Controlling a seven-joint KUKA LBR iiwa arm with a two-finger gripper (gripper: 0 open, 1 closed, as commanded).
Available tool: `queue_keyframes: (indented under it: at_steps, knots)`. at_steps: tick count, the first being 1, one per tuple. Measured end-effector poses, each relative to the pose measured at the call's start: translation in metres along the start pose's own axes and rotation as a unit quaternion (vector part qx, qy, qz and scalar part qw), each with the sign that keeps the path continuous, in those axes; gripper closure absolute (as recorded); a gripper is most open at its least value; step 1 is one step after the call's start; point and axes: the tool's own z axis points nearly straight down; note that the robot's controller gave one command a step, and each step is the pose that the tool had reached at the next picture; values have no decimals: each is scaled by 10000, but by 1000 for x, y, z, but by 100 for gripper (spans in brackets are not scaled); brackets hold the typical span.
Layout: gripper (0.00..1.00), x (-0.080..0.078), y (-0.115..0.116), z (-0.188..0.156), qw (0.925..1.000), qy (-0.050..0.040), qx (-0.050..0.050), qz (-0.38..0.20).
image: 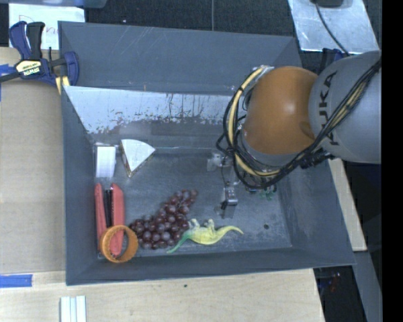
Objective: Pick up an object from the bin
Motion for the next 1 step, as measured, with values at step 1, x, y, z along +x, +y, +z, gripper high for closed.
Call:
queue_keyframes:
  at_steps: [1]
  knots:
    - [0,-2,0,-4,10000,-40,-1,3]
